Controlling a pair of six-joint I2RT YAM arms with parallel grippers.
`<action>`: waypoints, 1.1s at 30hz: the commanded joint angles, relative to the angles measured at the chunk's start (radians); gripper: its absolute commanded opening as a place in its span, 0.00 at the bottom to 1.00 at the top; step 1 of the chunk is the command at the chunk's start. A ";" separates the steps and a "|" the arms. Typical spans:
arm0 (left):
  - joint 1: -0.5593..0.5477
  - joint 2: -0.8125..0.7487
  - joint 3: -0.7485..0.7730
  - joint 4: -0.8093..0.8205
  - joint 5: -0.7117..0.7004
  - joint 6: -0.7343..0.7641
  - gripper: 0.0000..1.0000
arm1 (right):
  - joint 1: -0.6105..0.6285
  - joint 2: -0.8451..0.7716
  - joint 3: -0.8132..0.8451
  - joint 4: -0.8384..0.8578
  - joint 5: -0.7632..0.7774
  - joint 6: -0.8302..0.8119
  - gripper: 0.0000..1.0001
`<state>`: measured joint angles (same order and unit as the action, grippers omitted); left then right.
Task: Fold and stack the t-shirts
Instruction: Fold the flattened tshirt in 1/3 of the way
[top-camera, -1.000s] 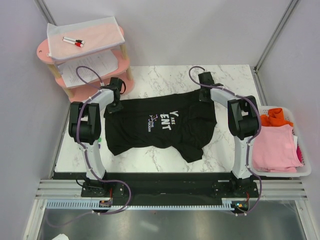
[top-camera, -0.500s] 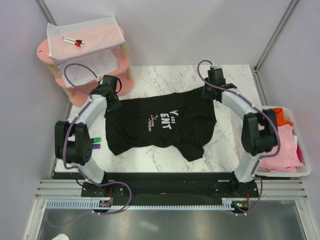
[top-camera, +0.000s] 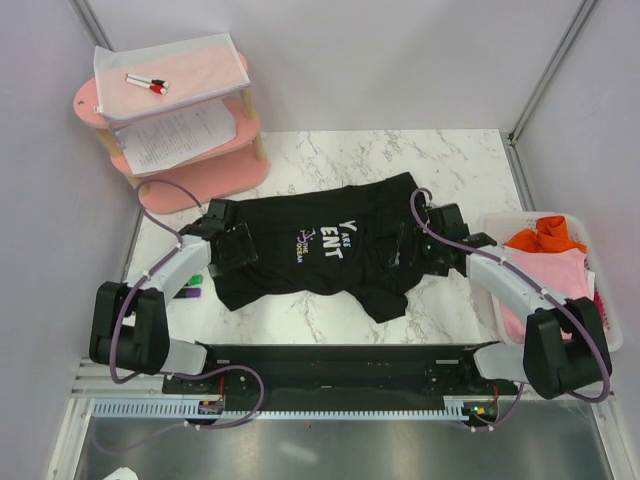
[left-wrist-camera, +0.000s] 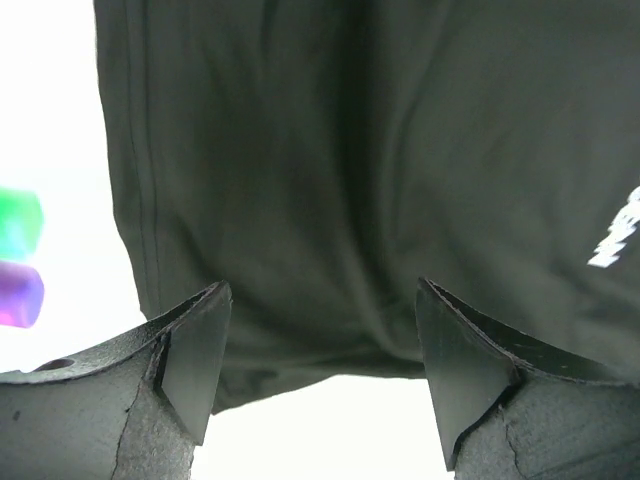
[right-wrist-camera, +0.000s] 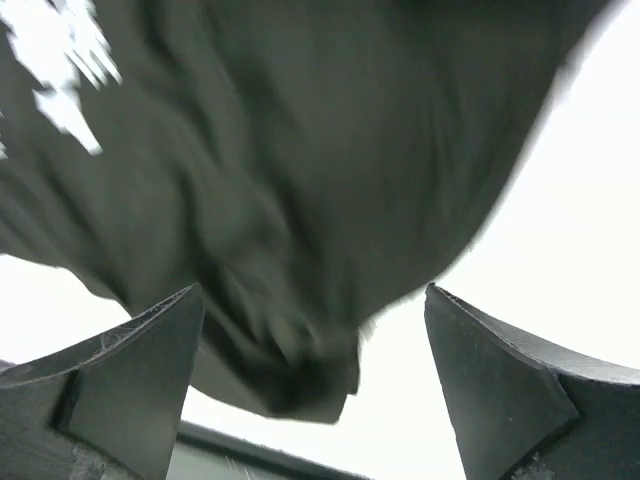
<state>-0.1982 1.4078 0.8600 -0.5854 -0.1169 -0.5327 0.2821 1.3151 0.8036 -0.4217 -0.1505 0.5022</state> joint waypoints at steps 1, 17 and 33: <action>-0.035 -0.092 -0.085 0.007 0.036 -0.087 0.81 | 0.015 -0.134 -0.079 -0.117 -0.043 0.027 0.98; -0.122 -0.202 -0.240 -0.001 -0.033 -0.182 0.79 | 0.107 -0.194 -0.287 -0.033 -0.075 0.159 0.67; -0.129 -0.171 -0.251 -0.001 -0.069 -0.185 0.79 | 0.157 -0.339 -0.227 -0.130 -0.077 0.190 0.00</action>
<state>-0.3225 1.2304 0.6083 -0.5961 -0.1532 -0.6811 0.4301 1.0573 0.5152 -0.4431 -0.2157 0.6926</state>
